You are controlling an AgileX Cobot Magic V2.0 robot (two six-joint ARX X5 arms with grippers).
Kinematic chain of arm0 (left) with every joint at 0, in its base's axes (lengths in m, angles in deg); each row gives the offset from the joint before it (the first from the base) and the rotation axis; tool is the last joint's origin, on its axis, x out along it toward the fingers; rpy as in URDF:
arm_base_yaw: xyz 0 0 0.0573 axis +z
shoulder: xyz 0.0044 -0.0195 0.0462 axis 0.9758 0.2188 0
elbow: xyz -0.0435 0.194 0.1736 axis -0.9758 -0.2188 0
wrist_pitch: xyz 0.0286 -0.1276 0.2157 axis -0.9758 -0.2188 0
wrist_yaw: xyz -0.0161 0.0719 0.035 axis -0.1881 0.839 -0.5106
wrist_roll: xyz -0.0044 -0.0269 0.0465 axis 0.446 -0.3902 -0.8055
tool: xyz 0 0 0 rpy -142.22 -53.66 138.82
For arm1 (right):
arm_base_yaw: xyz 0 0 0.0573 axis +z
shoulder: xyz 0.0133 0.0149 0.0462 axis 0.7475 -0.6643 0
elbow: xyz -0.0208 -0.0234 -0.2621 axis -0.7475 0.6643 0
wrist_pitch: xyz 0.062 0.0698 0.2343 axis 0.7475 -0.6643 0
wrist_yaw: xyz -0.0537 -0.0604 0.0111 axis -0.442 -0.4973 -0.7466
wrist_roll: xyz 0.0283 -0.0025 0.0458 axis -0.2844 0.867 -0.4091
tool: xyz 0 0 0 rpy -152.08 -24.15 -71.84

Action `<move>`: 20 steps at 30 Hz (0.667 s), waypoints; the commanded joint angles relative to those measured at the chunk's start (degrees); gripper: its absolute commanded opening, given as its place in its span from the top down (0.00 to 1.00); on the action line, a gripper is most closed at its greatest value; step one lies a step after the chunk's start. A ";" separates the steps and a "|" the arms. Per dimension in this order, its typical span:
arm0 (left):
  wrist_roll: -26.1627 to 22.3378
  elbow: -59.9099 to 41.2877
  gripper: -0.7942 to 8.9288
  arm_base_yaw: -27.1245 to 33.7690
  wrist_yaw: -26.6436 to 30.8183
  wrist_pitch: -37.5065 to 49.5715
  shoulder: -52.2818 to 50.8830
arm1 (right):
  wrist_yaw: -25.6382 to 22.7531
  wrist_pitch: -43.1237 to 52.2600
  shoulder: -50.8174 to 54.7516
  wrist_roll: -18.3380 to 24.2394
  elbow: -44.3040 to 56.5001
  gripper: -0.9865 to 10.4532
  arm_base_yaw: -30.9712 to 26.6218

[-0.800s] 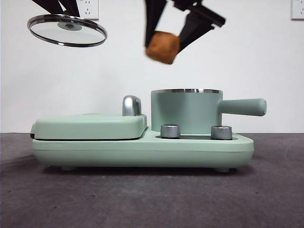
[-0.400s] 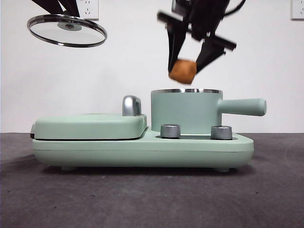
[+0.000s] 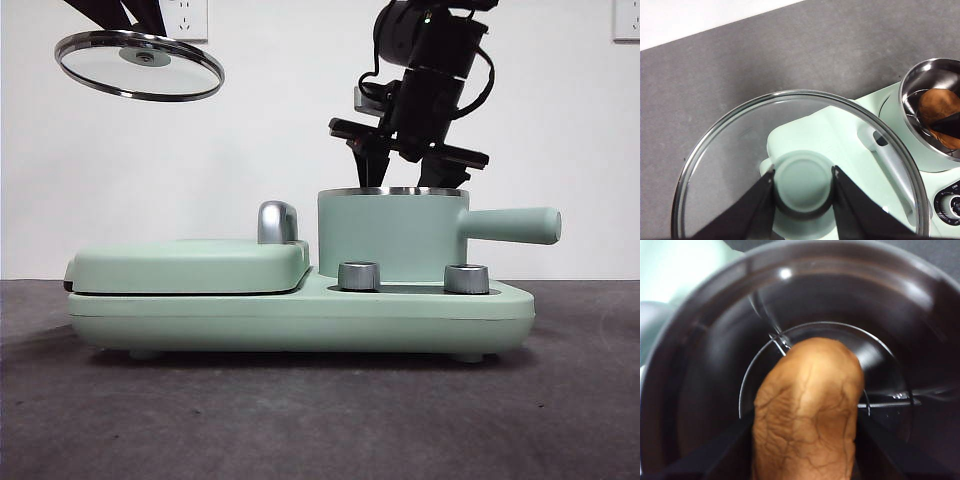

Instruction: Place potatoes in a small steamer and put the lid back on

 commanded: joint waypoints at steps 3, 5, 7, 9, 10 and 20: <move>-0.13 1.57 0.87 -0.09 -0.26 1.25 0.20 | -1.40 -0.07 -1.42 1.75 -1.53 0.67 0.48; -0.13 1.57 0.87 -0.09 -0.26 1.25 0.20 | -1.38 -0.44 -1.42 1.73 -1.53 0.58 0.48; -0.15 1.57 0.87 -0.11 -0.26 1.25 0.20 | -1.40 -1.03 -1.42 1.99 -1.53 0.54 0.48; -0.15 1.57 0.87 -0.15 -0.26 1.27 0.20 | -1.38 -1.25 -1.31 2.23 -1.60 0.53 0.48; -0.13 1.57 0.87 -0.15 -0.28 1.29 0.20 | -1.36 -1.77 -1.22 2.21 -1.84 0.53 0.48; 0.09 1.57 0.89 -0.70 -0.28 1.27 0.20 | -2.67 -15.04 2.47 4.52 -12.04 0.53 0.57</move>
